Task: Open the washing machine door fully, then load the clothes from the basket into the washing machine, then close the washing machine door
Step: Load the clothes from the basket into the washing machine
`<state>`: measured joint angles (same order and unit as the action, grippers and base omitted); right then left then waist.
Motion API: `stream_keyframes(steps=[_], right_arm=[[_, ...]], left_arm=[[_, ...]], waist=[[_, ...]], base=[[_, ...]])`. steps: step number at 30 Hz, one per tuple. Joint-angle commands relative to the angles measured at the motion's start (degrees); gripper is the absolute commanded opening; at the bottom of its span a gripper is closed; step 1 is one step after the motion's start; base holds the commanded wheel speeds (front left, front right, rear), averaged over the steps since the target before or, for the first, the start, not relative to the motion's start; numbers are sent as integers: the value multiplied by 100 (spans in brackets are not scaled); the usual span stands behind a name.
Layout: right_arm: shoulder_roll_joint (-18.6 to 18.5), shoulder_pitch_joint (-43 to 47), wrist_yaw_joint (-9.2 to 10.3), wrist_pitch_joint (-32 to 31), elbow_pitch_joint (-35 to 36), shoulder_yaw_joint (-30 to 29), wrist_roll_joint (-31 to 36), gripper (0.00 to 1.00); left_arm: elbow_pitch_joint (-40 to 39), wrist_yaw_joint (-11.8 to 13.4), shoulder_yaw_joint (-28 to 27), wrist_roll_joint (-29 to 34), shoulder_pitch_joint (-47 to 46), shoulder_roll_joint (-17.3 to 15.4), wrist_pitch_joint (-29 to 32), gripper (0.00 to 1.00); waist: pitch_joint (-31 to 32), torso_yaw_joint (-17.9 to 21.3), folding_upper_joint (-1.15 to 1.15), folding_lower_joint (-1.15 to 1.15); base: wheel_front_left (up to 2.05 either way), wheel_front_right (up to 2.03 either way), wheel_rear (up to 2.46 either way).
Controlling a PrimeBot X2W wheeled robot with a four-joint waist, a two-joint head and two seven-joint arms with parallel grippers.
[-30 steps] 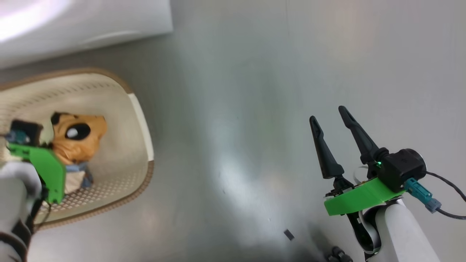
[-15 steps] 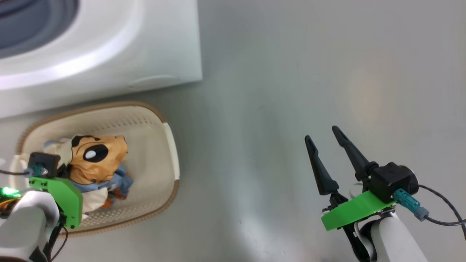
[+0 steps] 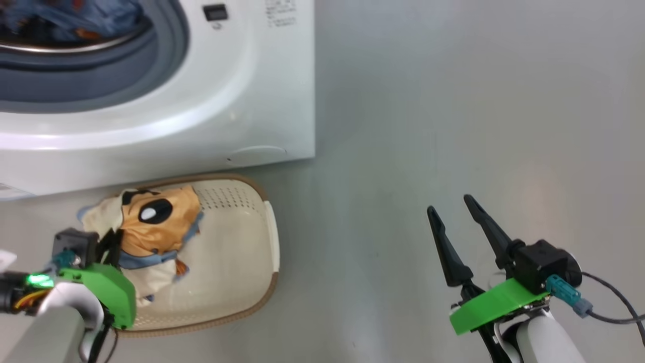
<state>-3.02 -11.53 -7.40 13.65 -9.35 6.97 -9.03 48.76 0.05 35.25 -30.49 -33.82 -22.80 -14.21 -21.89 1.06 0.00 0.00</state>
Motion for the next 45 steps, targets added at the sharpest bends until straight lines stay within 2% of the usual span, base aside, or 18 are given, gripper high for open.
stream_keyframes(steps=[1, 14, 20, 24, 32, 45], right_arm=[[14, 135, -9, -11, 103, 106, 16, 100], [-13, 419, -9, -106, 201, -115, 23, 100], [-17, 639, -9, -175, 306, -194, -17, 100], [-16, 815, -9, -206, 345, -182, -32, 100], [-2, 1023, -9, -200, 365, -126, -143, 100], [12, 1182, -9, -82, 276, -134, -333, 100]], left_arm=[[-304, 97, -286, 29, 178, -321, -78, 0], [-2255, 527, -1129, 143, 1606, -319, -78, 0], [-3088, 763, -1441, 371, 2315, -194, -78, 0], [-3486, 849, -1641, 470, 2708, 41, -78, 0], [-4095, 836, -2230, 705, 3429, 478, -79, 0], [-4504, 399, -2878, 1314, 3932, 967, -79, 0]], waist=[[328, -229, 0, 0], [1131, -538, 0, 0], [1476, -682, 0, 0], [1695, -777, 0, 0], [2038, -808, 0, 0], [2254, -727, 0, 0]], base=[[0, 0, 0], [0, 0, 0], [0, 0, 0], [0, 0, 0], [0, 0, 0], [0, 0, 0]])
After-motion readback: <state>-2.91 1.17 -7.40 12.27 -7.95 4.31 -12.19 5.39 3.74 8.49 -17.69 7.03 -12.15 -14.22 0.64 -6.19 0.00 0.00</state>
